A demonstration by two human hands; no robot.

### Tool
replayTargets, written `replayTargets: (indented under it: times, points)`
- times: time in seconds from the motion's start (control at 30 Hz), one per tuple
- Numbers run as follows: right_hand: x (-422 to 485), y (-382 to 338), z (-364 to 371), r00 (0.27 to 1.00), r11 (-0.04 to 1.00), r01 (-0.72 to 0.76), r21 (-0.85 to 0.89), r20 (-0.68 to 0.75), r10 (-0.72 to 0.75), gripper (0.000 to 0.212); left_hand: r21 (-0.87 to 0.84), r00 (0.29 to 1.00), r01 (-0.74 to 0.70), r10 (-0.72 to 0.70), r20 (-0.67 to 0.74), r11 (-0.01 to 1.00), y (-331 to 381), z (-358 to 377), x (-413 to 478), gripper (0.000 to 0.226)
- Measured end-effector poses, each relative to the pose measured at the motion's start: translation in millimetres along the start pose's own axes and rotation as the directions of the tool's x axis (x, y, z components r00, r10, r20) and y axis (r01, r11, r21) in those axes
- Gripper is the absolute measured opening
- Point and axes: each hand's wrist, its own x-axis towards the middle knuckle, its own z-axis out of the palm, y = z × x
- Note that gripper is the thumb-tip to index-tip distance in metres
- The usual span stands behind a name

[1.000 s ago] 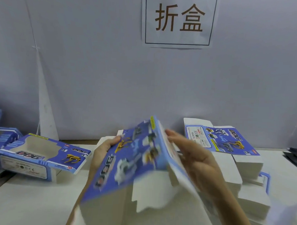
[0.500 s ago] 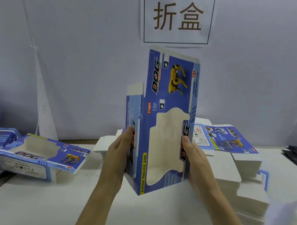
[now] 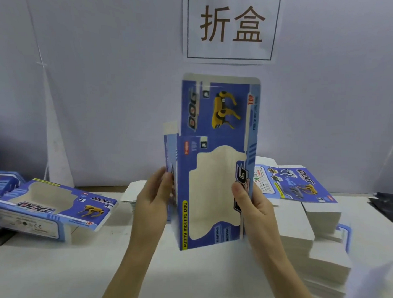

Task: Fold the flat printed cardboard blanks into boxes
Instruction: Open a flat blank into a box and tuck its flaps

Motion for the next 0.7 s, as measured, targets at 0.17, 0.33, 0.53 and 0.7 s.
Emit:
replayTargets:
  times: [0.17, 0.33, 0.53, 0.7]
  points:
    - [-1, 1, 6, 0.995, 0.988, 0.102, -0.114, 0.032, -0.099, 0.037, 0.098, 0.994, -0.105, 0.101, 0.040, 0.990, 8, -5, -2, 0.033]
    - [0, 1, 7, 0.987, 0.982, 0.142, -0.126, 0.092, -0.131, 0.052, 0.218, 0.984, -0.181, 0.176, 0.041, 0.959, 10, -5, -5, 0.049]
    - [1, -2, 3, 0.991, 0.993, 0.090, -0.078, 0.111, -0.081, 0.052, 0.320, 0.971, -0.240, 0.225, 0.083, 0.916, 10, -6, -4, 0.048]
    - [3, 1, 2, 0.995, 0.994, 0.035, -0.103, 0.102, -0.025, 0.074, 0.412, 0.945, -0.317, 0.321, 0.060, 0.854, 12, -7, -9, 0.023]
